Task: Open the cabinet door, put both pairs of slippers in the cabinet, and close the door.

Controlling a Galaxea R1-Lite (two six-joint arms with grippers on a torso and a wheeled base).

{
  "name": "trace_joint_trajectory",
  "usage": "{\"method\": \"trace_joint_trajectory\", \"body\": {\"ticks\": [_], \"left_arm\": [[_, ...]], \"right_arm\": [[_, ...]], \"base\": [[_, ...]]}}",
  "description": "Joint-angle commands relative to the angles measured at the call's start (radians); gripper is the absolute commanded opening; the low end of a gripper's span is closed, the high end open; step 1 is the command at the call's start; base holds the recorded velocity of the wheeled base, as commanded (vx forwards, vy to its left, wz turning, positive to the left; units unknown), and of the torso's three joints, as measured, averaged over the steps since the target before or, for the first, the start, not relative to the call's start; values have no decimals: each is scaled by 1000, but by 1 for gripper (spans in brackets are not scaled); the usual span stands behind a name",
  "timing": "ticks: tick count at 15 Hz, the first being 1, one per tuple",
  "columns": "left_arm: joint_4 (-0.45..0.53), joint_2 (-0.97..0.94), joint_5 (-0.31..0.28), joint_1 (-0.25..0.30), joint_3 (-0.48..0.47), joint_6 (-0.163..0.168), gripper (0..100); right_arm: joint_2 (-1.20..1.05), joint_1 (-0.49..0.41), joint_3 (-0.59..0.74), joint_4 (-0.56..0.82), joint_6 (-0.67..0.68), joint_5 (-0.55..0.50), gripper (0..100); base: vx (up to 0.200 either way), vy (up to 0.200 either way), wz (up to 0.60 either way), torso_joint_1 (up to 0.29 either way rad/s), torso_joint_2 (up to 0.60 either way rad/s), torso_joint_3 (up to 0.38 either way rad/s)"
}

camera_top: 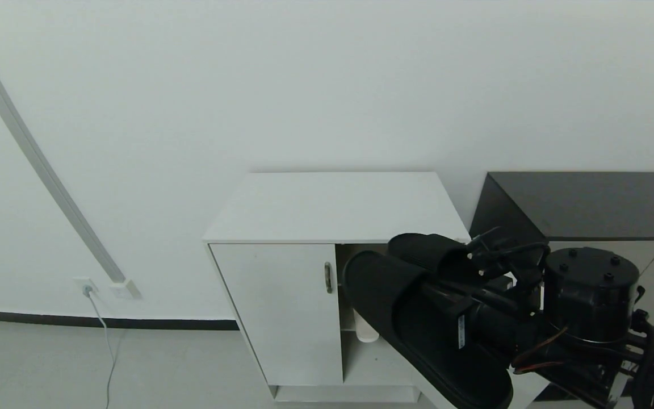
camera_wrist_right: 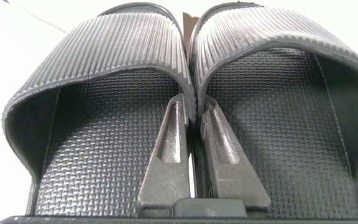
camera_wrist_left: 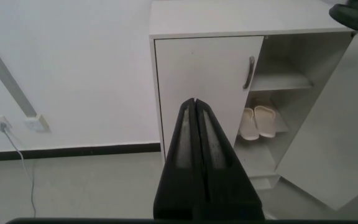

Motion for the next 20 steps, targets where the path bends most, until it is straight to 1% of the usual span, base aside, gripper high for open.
{"method": "trace_joint_trajectory", "body": {"ticks": [1,9,20], "left_arm": [[0,1,0,1,0,1,0],[0,1,0,1,0,1,0],[0,1,0,1,0,1,0]], "right_arm": [[0,2,1,0,0,0,0],[4,6,1,0,0,8,0],[6,8,5,0,0,9,0]], "base": [[0,0,0,-159,344,193],[0,0,0,-176,396,225],[0,0,0,-211,532,318]]}}
